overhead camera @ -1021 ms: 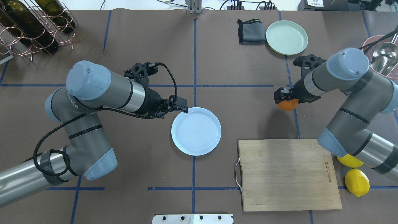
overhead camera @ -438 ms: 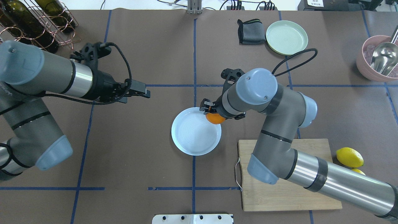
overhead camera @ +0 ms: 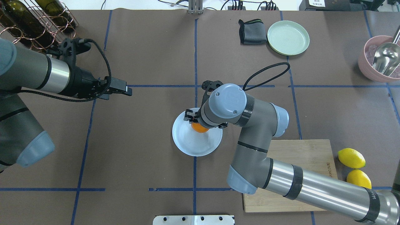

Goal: Pick orange to plate
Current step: 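Carry the orange with the right gripper over the plate while the left arm withdraws, then lower the orange onto the plate and open the right gripper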

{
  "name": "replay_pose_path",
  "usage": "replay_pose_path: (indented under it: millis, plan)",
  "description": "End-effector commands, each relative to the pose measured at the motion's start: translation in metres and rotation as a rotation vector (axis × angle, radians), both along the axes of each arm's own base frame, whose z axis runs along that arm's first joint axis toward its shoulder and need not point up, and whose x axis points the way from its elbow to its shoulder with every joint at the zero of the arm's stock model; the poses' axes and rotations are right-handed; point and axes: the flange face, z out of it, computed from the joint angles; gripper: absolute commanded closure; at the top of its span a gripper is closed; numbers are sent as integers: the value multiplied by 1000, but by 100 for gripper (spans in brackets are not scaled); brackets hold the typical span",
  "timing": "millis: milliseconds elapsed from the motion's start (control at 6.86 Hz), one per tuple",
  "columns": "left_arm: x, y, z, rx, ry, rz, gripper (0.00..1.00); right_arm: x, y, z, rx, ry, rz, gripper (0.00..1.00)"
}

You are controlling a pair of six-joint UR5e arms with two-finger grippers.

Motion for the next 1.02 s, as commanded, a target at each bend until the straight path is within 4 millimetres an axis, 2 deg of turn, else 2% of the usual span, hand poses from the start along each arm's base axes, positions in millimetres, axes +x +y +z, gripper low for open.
replay_pose_path:
  millis: [0, 146, 292, 438, 583, 729, 875]
  plan:
    - [-1, 0, 4, -3, -5, -1, 1, -18, 17, 6, 10, 20, -10, 100]
    - [-1, 0, 4, -4, -5, -1, 1, -21, 16, 3, 12, 18, -9, 91]
    - [-1, 0, 3, -3, -4, -1, 1, -23, 15, 5, 10, 24, -7, 9]
    - [-1, 0, 4, -4, -5, -1, 1, -21, 15, 2, 20, 22, -4, 0]
    - [-1, 0, 4, -2, -4, -1, 1, -14, 14, -6, 34, 7, -2, 0]
    - [0, -1, 6, -3, -10, 2, 1, 27, 5, -30, 41, -39, 17, 0]
    - [1, -2, 13, 13, -26, 11, 1, 105, 5, -44, -5, -49, 6, 0]
